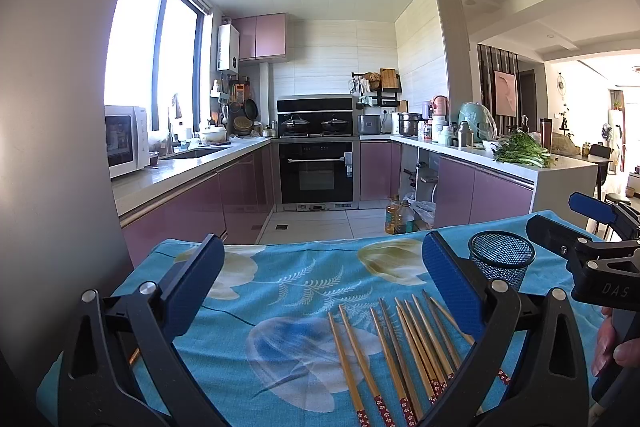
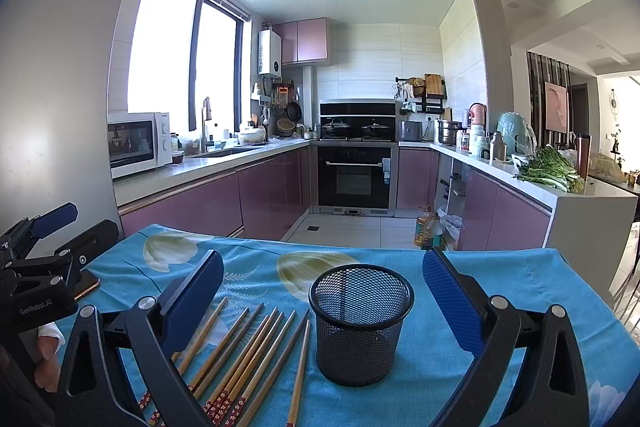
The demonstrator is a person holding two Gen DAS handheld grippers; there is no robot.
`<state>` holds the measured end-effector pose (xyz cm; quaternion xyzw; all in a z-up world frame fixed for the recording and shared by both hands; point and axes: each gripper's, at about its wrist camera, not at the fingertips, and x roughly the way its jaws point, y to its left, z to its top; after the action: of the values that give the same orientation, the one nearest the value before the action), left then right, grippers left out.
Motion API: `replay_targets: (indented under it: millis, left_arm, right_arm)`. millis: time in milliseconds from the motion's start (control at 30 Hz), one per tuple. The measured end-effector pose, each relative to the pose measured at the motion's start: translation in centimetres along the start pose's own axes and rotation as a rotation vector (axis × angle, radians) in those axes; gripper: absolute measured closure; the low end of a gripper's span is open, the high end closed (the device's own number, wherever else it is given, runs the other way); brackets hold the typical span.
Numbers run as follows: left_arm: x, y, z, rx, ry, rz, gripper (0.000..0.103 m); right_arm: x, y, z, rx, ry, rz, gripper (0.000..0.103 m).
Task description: Organize utensils
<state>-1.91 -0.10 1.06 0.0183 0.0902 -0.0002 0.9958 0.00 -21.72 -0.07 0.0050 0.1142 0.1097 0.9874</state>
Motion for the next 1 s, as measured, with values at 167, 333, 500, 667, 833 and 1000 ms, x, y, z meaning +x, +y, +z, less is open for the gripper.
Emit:
replay_targets:
  millis: [167, 333, 500, 667, 833, 1000]
  left_arm:
    - [0.0, 0.0, 0.0, 0.002, 0.000, 0.001, 0.005]
    - [0.1, 0.1, 0.1, -0.002, 0.002, 0.001, 0.005]
    - [0.3, 0.1, 0.1, 0.001, 0.006, 0.000, 0.005]
    - [0.4, -0.1, -0.1, 0.003, 0.011, -0.001, 0.005]
    - [0.9, -0.1, -0.6, 0.013, 0.030, -0.009, 0.005]
    - [2.5, 0.2, -1.3, 0.028, 0.113, -0.034, 0.005]
  right_arm:
    - [0.0, 0.0, 0.0, 0.000, 0.000, 0.000, 0.007]
    - [0.0, 0.0, 0.0, -0.001, 0.001, -0.001, 0.007]
    - [0.0, 0.0, 0.0, -0.001, 0.000, -0.001, 0.007]
    - [0.0, 0.0, 0.0, -0.001, 0.000, 0.001, 0.007]
    - [0.1, -0.1, 0.1, -0.002, 0.015, 0.017, 0.007]
    - [0.6, -0.1, -0.7, -0.022, 0.099, 0.087, 0.007]
